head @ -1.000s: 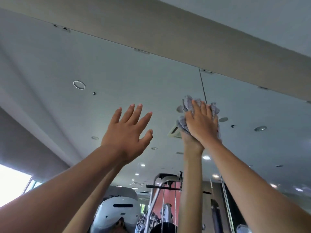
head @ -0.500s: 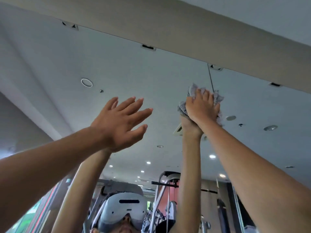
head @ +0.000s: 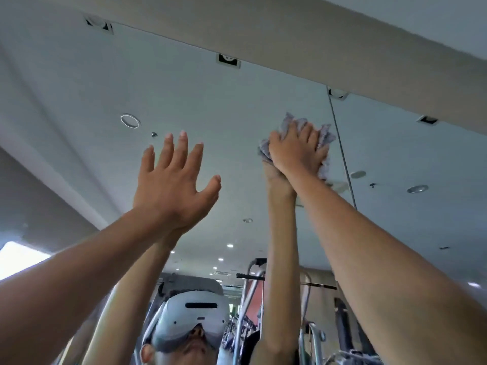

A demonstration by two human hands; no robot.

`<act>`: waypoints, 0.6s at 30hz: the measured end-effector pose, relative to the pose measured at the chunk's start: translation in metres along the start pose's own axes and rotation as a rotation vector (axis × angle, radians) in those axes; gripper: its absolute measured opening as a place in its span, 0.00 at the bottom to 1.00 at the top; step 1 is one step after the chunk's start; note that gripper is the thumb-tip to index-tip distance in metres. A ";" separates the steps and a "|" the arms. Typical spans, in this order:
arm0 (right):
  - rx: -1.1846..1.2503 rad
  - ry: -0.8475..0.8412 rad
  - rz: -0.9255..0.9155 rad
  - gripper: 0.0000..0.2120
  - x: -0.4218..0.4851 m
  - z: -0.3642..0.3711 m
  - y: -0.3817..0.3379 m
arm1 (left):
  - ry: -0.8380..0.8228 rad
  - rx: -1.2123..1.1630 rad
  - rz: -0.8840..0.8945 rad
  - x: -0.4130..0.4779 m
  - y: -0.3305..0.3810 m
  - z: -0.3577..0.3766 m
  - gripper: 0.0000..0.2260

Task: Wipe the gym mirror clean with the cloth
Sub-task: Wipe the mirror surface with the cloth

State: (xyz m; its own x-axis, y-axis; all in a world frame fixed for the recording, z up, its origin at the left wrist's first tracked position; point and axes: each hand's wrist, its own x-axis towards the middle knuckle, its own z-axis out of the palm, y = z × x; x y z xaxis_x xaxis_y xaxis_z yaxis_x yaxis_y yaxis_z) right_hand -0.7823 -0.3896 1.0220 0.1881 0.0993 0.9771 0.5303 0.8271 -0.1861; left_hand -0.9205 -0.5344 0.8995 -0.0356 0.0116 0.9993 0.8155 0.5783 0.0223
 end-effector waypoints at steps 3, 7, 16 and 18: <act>-0.046 -0.079 -0.304 0.28 -0.027 0.005 -0.036 | -0.012 0.025 0.029 0.001 0.000 -0.001 0.43; 0.030 -0.221 -0.722 0.29 -0.047 -0.013 0.006 | -0.034 0.125 0.250 0.005 -0.037 -0.017 0.41; 0.004 0.018 0.056 0.27 -0.021 0.010 -0.087 | -0.030 0.014 0.229 -0.015 -0.148 -0.035 0.33; -0.014 -0.010 -0.115 0.27 -0.036 0.018 -0.125 | -0.026 -0.019 0.219 -0.016 -0.149 -0.035 0.33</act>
State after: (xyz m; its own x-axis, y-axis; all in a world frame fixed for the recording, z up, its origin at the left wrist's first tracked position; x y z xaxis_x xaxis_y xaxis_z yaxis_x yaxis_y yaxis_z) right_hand -0.8703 -0.4868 1.0114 0.1168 0.0102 0.9931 0.5591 0.8258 -0.0743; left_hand -1.0216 -0.6492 0.8809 0.1286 0.1563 0.9793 0.8164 0.5438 -0.1940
